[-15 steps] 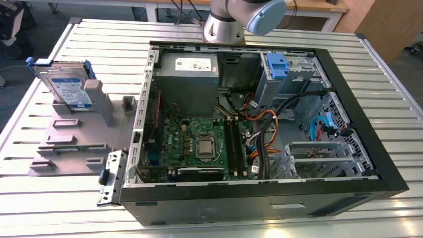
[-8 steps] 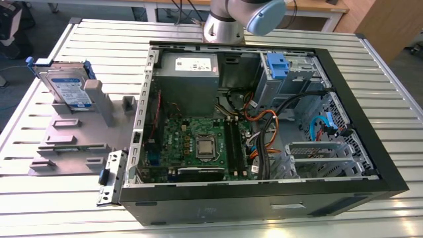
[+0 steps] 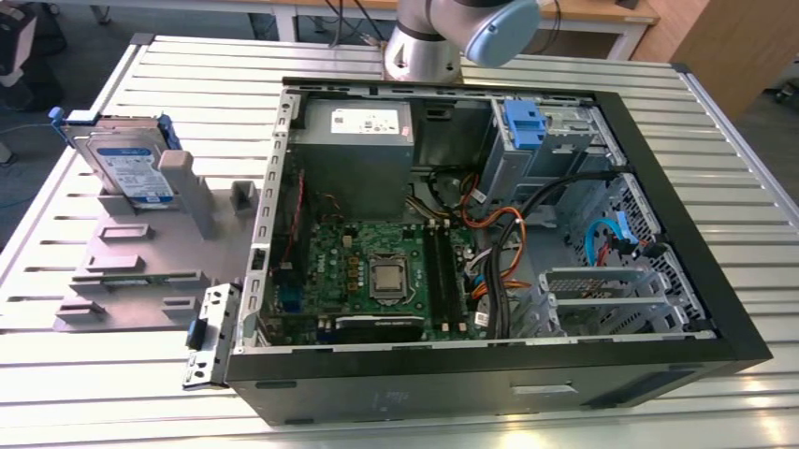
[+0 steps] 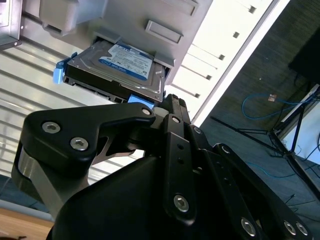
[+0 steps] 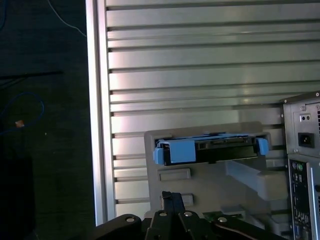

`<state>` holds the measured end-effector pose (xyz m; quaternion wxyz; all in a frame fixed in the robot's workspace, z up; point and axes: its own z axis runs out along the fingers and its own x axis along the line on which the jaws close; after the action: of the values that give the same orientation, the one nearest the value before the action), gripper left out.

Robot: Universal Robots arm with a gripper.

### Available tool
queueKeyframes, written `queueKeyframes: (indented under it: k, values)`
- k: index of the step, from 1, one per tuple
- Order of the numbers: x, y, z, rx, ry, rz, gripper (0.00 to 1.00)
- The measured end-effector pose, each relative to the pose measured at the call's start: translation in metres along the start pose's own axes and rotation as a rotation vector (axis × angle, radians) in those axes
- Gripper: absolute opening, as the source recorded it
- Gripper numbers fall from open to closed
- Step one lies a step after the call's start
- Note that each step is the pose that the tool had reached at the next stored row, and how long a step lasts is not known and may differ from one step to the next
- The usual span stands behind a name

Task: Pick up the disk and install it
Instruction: 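Reach for the disk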

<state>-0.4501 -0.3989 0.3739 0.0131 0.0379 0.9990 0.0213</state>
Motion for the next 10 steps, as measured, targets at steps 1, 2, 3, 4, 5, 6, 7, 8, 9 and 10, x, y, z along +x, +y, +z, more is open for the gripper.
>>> queueKeyframes:
  k: [1, 2, 3, 4, 5, 6, 7, 8, 9, 10]
  values:
    - [0.0005, -0.0001, 0.0, 0.0, 0.0, 0.0, 0.11]
    - [0.0008, -0.0001, 0.0, 0.0, 0.0, 0.0, 0.11]
    - [0.0008, -0.0001, 0.0, 0.0, 0.0, 0.0, 0.11]
    - [0.0008, -0.0001, 0.0, 0.0, 0.0, 0.0, 0.11]
    - [0.0008, -0.0001, 0.0, 0.0, 0.0001, 0.0, 0.11]
    - [0.0008, -0.0001, 0.0001, 0.0, 0.0, 0.0, 0.11]
    - [0.0007, 0.0, 0.0003, 0.0, -0.0001, 0.0, 0.11]
    - [0.0005, 0.0, 0.0004, -0.0001, -0.0002, 0.0, 0.11]
    - [0.0001, 0.0, 0.0004, 0.0, 0.0, 0.0, 0.11]
    - [-0.0004, 0.0, 0.0004, 0.0001, 0.0001, 0.0, 0.11]
